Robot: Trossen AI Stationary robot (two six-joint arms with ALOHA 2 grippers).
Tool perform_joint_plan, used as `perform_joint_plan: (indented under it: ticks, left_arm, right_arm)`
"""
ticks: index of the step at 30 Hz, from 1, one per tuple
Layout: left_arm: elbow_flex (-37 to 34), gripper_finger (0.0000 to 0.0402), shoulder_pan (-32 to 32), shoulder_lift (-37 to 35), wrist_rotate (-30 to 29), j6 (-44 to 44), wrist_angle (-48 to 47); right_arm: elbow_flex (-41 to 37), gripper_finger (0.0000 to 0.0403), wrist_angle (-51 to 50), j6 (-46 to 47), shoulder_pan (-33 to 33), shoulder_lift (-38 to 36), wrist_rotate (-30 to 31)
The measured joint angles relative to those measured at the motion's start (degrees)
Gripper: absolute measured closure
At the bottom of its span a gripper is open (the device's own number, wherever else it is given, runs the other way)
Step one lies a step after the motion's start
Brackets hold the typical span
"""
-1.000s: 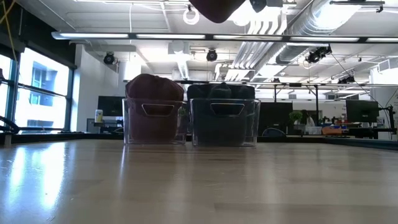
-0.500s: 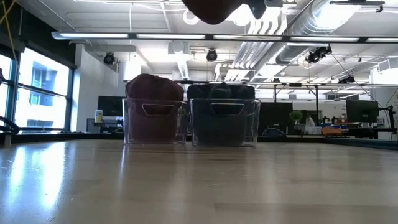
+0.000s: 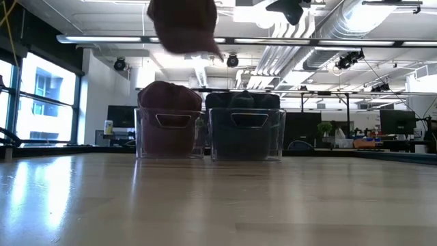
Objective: Pick & Place hat
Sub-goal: Put the red cap into the left bin
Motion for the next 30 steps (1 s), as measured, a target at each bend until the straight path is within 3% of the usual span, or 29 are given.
perform_joint_plan:
  ticks: [8, 15, 22, 30]
  left_arm:
    - [-0.4, 0.0401, 0.0, 0.5, -13.1, 10.2, -9.2]
    - [-9.3, 0.0401, 0.0, 0.5, -16.5, 18.7, -7.0]
    - [-20.9, 0.0401, 0.0, 0.6, -17.2, 26.0, 3.2]
    - [-25.7, 0.0401, 2.9, 0.5, -16.3, 31.5, 6.2]
  right_arm:
    - [0.0, 0.0179, 0.0, -0.4, 0.0, 0.0, -0.1]
    - [0.0, 0.0187, 0.0, -0.2, 0.0, 0.0, -0.1]
    - [0.0, 0.0188, 0.1, 2.0, 0.0, -0.1, -0.2]
    - [0.0, 0.0187, 0.1, 6.1, 0.2, -0.1, -0.3]
